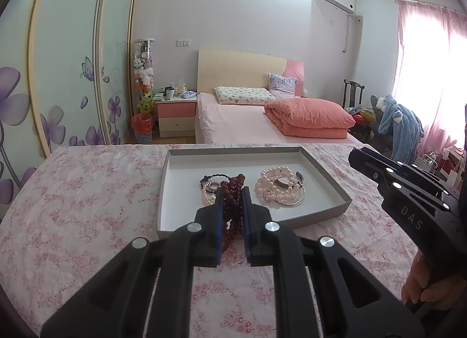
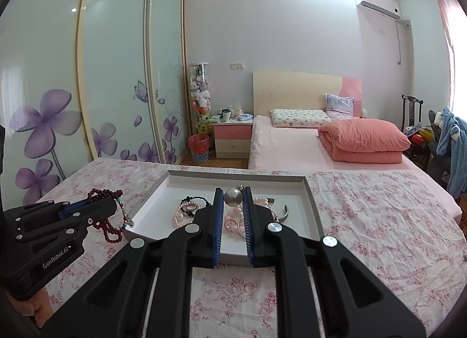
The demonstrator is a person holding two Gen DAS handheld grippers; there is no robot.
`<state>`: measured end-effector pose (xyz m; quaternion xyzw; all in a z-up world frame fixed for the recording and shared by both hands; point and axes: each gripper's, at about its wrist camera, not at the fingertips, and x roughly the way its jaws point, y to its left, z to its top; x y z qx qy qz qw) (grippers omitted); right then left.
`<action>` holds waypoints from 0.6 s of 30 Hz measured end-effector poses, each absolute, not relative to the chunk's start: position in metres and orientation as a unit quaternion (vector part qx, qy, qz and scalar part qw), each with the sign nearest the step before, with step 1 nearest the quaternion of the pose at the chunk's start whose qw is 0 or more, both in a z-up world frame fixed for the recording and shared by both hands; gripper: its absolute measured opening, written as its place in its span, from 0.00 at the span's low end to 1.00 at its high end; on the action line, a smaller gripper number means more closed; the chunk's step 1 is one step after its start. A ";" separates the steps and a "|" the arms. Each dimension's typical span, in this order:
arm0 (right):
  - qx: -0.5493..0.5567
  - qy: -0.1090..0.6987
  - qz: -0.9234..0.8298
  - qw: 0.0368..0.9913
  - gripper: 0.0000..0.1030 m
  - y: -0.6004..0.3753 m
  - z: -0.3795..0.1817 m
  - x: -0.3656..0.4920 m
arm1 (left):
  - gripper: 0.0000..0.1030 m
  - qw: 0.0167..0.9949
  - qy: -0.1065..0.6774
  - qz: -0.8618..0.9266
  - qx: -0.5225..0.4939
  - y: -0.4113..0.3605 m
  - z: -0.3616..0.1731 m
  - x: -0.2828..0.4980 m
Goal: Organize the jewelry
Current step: 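Carry the red beaded necklace and pearl over the grey tray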
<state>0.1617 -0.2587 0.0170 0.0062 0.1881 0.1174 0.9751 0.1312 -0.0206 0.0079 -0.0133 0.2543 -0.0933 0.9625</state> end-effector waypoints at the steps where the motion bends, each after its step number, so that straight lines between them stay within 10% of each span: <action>1: 0.006 0.188 0.117 0.975 0.14 -0.259 0.017 0.162 | 0.12 0.962 0.255 -0.094 -0.013 -0.021 0.007 0.132; 18: 0.061 0.185 0.107 0.975 0.14 -0.273 0.017 0.218 | 0.12 0.970 0.228 -0.084 -0.023 -0.025 0.009 0.181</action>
